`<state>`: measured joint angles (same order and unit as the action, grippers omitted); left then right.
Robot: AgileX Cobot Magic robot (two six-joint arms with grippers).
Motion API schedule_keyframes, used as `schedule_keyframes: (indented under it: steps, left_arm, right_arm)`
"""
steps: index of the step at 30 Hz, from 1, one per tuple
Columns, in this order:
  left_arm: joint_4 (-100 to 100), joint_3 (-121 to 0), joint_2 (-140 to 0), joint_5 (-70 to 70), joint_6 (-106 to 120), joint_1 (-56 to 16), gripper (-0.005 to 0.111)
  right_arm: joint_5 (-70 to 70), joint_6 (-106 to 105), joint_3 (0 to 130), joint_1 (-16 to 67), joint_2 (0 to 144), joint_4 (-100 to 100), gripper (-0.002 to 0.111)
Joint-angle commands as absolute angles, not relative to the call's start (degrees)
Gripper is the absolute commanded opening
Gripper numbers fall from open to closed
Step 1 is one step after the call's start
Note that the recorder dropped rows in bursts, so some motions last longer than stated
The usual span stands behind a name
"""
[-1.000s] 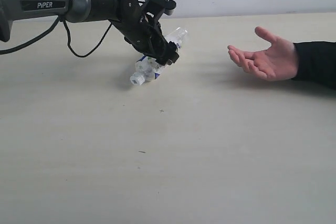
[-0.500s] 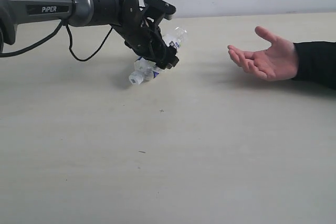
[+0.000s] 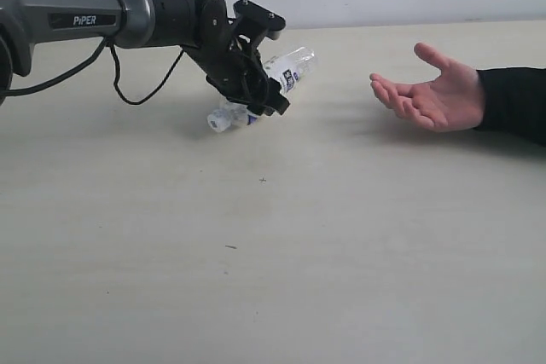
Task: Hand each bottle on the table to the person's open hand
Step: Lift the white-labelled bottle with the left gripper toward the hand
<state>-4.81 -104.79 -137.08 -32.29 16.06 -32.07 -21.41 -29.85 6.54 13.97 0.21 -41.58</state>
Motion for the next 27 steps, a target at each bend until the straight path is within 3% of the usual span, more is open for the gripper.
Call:
schedule_keyframes:
  steps: [1,16,22,27]
  left_arm:
    - [-4.5,-105.1,-135.1,-31.5,16.2,-31.9,0.002]
    - [0.5,-107.6,-127.7,-48.8,9.8,-32.0,0.000]
    - [9.3,-96.1,-119.8,-44.7,-6.5,-32.0,0.000]
    - [9.2,-81.6,-109.5,-30.4,-15.2,-35.5,0.000]
  right_arm:
    - [-21.3,-29.8,6.9,14.0,0.0,-41.6,0.000]
    - [-20.8,-29.8,6.9,14.0,0.0,-41.6,0.000]
    - [-20.8,-29.8,6.9,14.0,0.0,-41.6,0.000]
    - [-20.8,-29.8,6.9,14.0,0.0,-41.6,0.000]
